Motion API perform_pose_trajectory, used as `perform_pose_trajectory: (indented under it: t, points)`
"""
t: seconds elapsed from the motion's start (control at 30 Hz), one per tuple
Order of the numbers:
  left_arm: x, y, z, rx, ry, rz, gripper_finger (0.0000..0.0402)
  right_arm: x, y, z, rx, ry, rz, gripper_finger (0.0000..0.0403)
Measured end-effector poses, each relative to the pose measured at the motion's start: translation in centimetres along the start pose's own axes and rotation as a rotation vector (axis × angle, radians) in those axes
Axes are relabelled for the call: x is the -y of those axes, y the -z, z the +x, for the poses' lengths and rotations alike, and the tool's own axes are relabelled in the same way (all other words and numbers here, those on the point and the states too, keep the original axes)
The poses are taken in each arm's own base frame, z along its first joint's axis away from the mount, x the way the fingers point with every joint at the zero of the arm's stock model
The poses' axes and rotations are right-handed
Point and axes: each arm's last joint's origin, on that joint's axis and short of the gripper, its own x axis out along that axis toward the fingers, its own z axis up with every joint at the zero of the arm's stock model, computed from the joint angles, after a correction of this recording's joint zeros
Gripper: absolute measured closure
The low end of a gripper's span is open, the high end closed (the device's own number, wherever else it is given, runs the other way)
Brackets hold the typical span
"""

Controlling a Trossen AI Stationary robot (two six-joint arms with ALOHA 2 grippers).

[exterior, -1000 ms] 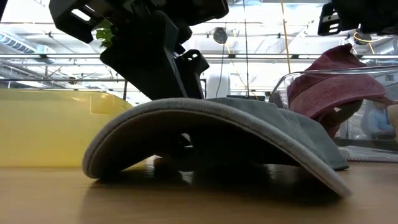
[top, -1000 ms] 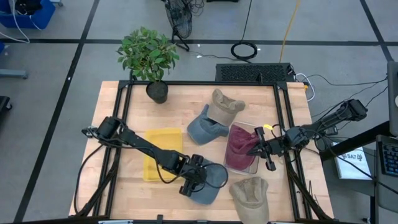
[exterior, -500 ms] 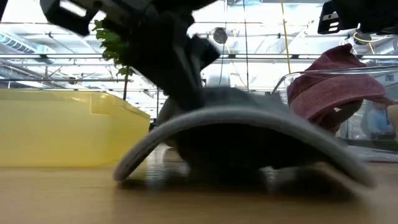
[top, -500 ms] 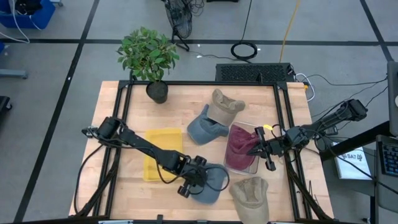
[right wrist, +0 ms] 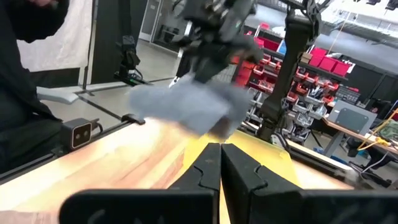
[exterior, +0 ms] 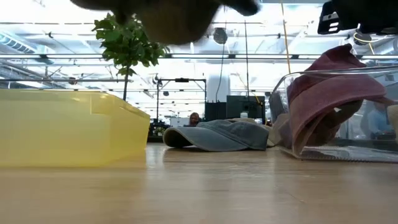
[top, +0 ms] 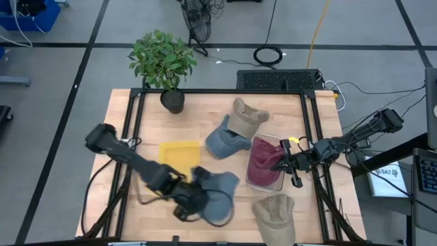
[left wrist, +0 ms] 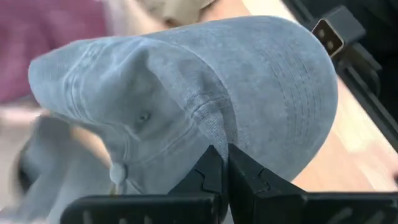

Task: Pick and place caps into container
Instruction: Put the bottom blue cap into the yellow container

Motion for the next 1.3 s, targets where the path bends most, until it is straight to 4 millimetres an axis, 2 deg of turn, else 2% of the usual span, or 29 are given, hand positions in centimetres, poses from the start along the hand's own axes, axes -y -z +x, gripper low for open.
perform_pose_trajectory:
  t: [0.13, 0.23, 0.3, 0.4, 0.5, 0.63, 0.83, 1.1, 1.3]
  points:
    - [0.6, 1.9, -5.1, -0.011, -0.072, -0.053, 0.0395, 0.0, 0.0, 0.0, -0.001, -0.002, 0.001, 0.0403]
    - [1.1, 3.7, -8.0, -0.001, -0.119, -0.098, 0.0393, 0.0, 0.0, 0.0, -0.001, -0.001, 0.001, 0.0403]
    - [1.4, 5.2, -9.3, 0.006, -0.148, -0.121, 0.0393, 0.0, 0.0, 0.0, -0.001, -0.001, 0.001, 0.0403]
    - [1.5, 7.5, -10.0, 0.028, -0.175, -0.154, 0.0396, 0.0, 0.0, 0.0, -0.001, 0.0, 0.001, 0.0403]
    - [1.6, 9.8, -9.4, 0.055, -0.189, -0.183, 0.0394, 0.0, 0.0, 0.0, -0.001, 0.0, 0.001, 0.0403]
    - [1.5, 12.6, -7.3, 0.117, -0.194, -0.185, 0.0397, 0.0, 0.0, 0.0, -0.001, 0.0, 0.001, 0.0403]
    - [1.1, 15.8, -4.7, 0.181, -0.154, -0.227, 0.0397, 0.0, 0.0, 0.0, -0.002, 0.002, 0.001, 0.0403]
    - [0.6, 18.3, -2.3, 0.138, -0.164, -0.289, 0.0397, 0.0, 0.0, 0.0, -0.002, 0.002, 0.001, 0.0403]
    - [0.8, 19.3, -0.8, 0.118, -0.155, -0.275, 0.0397, 0.0, 0.0, 0.0, -0.004, 0.001, 0.001, 0.0403]
